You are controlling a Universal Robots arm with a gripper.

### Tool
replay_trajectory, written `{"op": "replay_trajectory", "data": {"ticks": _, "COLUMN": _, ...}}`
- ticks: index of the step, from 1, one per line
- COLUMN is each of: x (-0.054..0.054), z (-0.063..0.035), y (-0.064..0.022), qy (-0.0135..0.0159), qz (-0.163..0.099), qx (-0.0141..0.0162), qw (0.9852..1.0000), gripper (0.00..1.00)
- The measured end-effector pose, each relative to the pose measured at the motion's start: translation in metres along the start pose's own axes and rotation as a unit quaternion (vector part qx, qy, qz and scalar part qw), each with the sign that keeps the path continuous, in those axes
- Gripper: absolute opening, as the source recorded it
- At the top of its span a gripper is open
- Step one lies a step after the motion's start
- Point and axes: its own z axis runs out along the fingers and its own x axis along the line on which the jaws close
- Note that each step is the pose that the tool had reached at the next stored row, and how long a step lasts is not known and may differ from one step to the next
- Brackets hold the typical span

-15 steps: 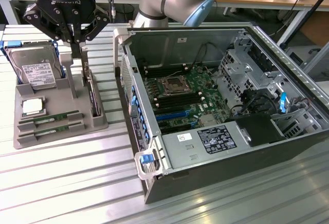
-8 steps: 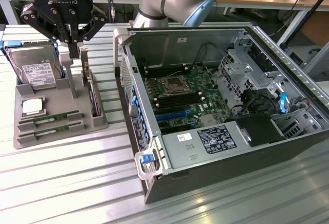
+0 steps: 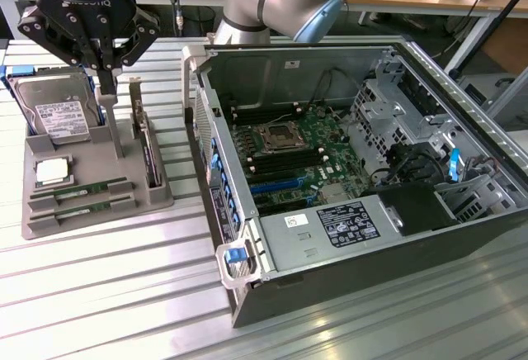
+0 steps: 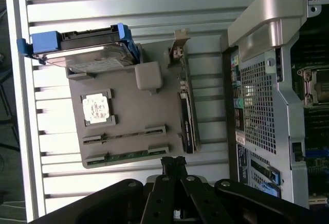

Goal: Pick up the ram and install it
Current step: 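Reach for the ram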

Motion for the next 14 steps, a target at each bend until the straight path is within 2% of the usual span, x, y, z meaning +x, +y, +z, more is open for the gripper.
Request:
{"op": "replay_trajectory", "data": {"ticks": 3, "x": 0.0038, "z": 0.0, "y": -0.0003, "qy": 0.0, "qz": 0.0, "qx": 0.0, "qw": 1.0, "gripper": 0.11}}
{"op": "replay_trajectory", "data": {"ticks": 14, "x": 0.0041, "z": 0.0, "y": -0.0003, "qy": 0.0, "qz": 0.0, "qx": 0.0, "qw": 1.0, "gripper": 0.11}}
